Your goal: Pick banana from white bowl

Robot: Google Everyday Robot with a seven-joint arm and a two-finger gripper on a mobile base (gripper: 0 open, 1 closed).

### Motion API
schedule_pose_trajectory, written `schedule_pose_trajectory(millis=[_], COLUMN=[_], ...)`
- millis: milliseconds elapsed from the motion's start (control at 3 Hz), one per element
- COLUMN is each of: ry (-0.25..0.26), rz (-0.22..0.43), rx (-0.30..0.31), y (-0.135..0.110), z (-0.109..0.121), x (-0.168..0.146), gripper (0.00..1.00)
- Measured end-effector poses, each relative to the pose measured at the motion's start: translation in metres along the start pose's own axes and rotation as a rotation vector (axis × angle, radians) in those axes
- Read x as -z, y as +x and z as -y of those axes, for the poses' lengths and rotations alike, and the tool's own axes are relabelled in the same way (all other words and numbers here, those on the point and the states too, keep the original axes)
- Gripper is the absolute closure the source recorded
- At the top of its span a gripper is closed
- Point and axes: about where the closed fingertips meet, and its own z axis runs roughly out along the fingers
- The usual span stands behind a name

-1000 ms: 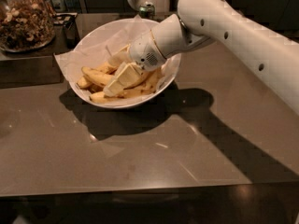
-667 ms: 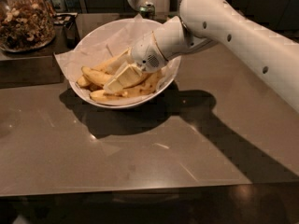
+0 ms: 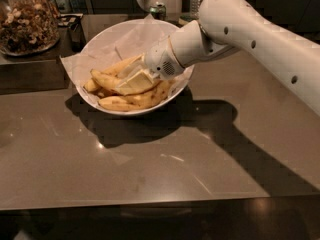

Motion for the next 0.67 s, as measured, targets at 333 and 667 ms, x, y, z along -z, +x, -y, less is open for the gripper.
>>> schedule_pose_trajectory(millis=[333, 667], ry=[0.005, 0.023], rz=[0.003, 0.015], rx=[-0.003, 0.064], y=[0.001, -0.013], z=[-0.001, -0.009], x=[0.002, 0.022], gripper=[1.00, 1.00])
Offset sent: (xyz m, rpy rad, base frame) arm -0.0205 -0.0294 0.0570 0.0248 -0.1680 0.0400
